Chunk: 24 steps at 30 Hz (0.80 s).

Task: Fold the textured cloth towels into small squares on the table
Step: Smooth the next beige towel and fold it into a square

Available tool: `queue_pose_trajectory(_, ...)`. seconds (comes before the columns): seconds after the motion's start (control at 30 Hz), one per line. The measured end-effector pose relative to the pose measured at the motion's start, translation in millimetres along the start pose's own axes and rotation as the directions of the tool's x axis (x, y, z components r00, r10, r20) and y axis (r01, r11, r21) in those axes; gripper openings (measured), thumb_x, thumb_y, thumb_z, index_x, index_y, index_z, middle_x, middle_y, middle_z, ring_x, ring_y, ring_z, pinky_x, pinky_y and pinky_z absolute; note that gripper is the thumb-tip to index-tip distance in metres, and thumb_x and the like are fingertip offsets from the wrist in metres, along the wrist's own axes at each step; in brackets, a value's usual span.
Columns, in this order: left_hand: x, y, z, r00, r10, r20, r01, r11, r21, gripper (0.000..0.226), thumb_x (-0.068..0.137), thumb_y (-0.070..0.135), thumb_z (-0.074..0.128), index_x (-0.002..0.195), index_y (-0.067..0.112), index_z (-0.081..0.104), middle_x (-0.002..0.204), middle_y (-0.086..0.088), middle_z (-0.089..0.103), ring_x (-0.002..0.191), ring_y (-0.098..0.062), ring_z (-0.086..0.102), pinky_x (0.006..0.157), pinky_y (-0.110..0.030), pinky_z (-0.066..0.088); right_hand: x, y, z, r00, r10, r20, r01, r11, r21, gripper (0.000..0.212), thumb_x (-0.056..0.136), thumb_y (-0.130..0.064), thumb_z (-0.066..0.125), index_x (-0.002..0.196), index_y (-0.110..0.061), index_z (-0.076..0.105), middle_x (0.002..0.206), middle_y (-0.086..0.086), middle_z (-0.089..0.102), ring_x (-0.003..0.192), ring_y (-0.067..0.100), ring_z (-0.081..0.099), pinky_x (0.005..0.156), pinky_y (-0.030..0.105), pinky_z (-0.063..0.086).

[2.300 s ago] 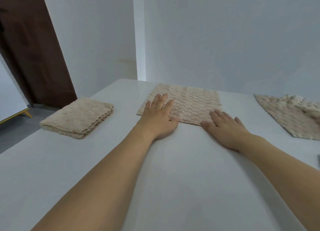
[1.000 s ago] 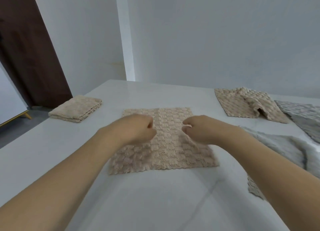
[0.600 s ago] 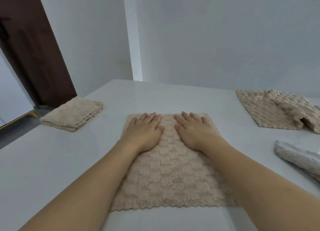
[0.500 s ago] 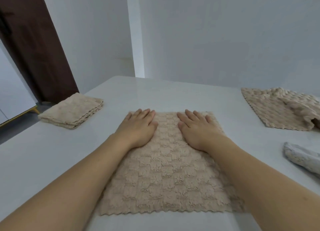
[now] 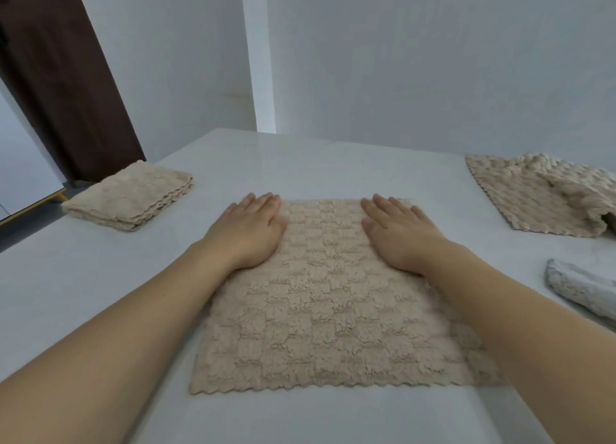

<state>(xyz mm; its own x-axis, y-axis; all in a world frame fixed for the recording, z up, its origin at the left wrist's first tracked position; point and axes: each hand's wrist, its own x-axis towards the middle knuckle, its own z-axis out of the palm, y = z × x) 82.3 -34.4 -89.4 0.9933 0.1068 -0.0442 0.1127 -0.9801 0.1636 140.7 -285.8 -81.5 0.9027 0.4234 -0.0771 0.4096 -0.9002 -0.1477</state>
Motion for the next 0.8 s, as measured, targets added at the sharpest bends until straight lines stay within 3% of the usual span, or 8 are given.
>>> queue_pose_trajectory(0.27,-1.6,-9.5,-6.9,0.998,-0.058,0.017,0.056,0.996,0.074,0.058,0.103,0.044,0.009,0.157,0.025,0.002,0.165,0.008,-0.002,0.151,-0.015,-0.004,0.122,-0.043,-0.005,1.9,17.8,-2.3,0.996,0.084,0.022,-0.084,0.996,-0.008,0.056,0.102,-0.044,0.008,0.155,-0.029,-0.001,0.162,-0.008,-0.006,0.149,0.013,-0.006,0.121,0.041,-0.003)
queue_pose_trajectory(0.37,-2.7,15.5,-29.9,0.991,-0.075,-0.115,0.095,0.978,0.184,0.059,0.103,0.035,0.013,0.157,0.016,0.002,0.165,0.0,-0.002,0.151,-0.02,-0.005,0.121,-0.047,-0.009,3.0,8.3,-22.7,0.993,0.117,0.029,-0.115,0.991,-0.074,0.056,0.103,-0.041,0.007,0.155,-0.023,-0.003,0.163,-0.002,-0.01,0.149,0.018,-0.009,0.12,0.047,-0.008)
queue_pose_trajectory(0.43,-15.8,43.0,-32.9,0.981,-0.018,-0.195,0.026,0.999,0.036,0.06,0.102,0.032,0.017,0.157,0.014,0.0,0.165,-0.001,-0.003,0.151,-0.019,-0.006,0.122,-0.045,-0.007,-9.4,-9.4,-27.0,0.996,0.059,-0.064,-0.059,0.998,-0.004,0.056,0.104,-0.039,0.009,0.155,-0.021,-0.001,0.162,-0.002,-0.009,0.149,0.016,-0.008,0.12,0.045,-0.008)
queue_pose_trajectory(0.53,-43.1,69.3,-0.4,0.992,0.055,-0.117,-0.06,0.997,-0.044,0.061,0.103,0.04,0.015,0.157,0.018,-0.001,0.165,0.001,-0.003,0.151,-0.015,-0.005,0.122,-0.04,-0.004,-39.9,-35.7,-1.8,0.994,-0.043,-0.099,0.048,0.997,0.053,0.056,0.103,-0.04,0.009,0.156,-0.024,0.0,0.162,-0.007,-0.008,0.149,0.013,-0.007,0.121,0.039,-0.006)
queue_pose_trajectory(0.67,-40.2,63.6,11.3,0.999,0.009,-0.039,-0.01,1.0,-0.004,0.062,0.102,0.046,0.013,0.157,0.02,0.0,0.165,0.002,-0.006,0.151,-0.016,-0.007,0.122,-0.043,-0.005,-37.7,-32.5,9.1,1.0,-0.007,-0.022,0.007,1.0,0.013,0.056,0.102,-0.041,0.009,0.155,-0.025,0.0,0.162,-0.006,-0.008,0.149,0.014,-0.009,0.121,0.042,-0.005)
queue_pose_trajectory(0.8,-44.8,62.6,7.2,0.999,0.048,-0.012,-0.048,0.999,0.004,0.062,0.102,0.047,0.011,0.157,0.022,-0.002,0.165,0.004,-0.007,0.151,-0.014,-0.008,0.122,-0.04,-0.005,-35.9,-28.1,6.2,0.999,-0.037,-0.006,0.038,0.999,0.011,0.057,0.102,-0.043,0.007,0.155,-0.027,-0.002,0.162,-0.007,-0.01,0.148,0.012,-0.01,0.12,0.039,-0.006)
